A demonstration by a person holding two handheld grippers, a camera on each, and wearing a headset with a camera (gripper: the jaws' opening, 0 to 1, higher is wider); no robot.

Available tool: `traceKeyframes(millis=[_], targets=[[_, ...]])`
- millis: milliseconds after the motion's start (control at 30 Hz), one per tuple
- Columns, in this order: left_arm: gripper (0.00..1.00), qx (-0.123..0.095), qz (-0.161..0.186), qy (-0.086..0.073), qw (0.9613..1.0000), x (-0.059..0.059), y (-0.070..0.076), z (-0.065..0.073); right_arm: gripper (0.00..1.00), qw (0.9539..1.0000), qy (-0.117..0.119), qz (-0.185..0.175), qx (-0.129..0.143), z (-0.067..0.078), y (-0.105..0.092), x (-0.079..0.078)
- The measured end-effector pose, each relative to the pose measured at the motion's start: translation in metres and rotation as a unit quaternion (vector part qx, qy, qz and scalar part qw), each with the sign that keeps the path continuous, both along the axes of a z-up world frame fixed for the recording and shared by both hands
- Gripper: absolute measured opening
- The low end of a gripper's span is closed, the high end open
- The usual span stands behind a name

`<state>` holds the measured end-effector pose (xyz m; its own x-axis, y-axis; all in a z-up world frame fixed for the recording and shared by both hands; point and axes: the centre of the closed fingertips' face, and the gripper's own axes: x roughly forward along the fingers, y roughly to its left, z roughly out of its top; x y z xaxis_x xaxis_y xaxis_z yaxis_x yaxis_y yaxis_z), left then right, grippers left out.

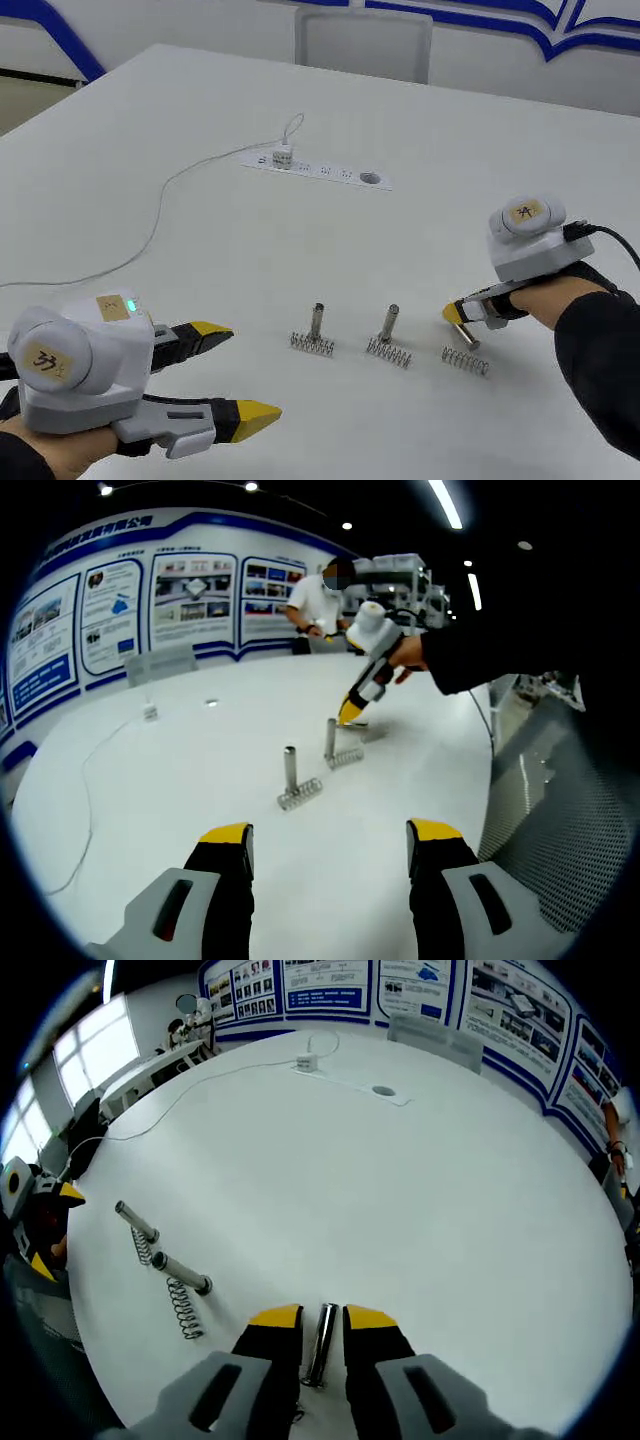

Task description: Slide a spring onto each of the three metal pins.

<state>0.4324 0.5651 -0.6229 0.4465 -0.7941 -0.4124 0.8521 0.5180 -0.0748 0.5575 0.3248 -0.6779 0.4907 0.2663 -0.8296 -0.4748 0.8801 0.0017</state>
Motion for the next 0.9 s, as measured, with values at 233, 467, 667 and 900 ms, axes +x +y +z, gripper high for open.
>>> traceKeyframes(millis=[233,467,667,900], targets=[[0.63,0.0,-0.003,0.004,1.0,0.0,-0.003,-0.001,0.14,0.9996,0.017,-0.018,-0.016,-0.007,-0.004,0.003],[0.62,0.001,-0.003,0.006,1.0,0.001,-0.004,-0.003,0.12,0.9991,0.032,-0.017,-0.022,-0.01,-0.001,-0.005],[0.62,0.002,-0.001,0.007,1.0,0.002,-0.003,-0.003,0.11,0.9987,0.04,-0.022,-0.023,-0.009,0.001,-0.006],[0.61,0.004,-0.001,0.008,1.0,0.004,-0.003,-0.004,0.11,0.998,0.054,-0.019,-0.028,-0.009,0.001,-0.008]])
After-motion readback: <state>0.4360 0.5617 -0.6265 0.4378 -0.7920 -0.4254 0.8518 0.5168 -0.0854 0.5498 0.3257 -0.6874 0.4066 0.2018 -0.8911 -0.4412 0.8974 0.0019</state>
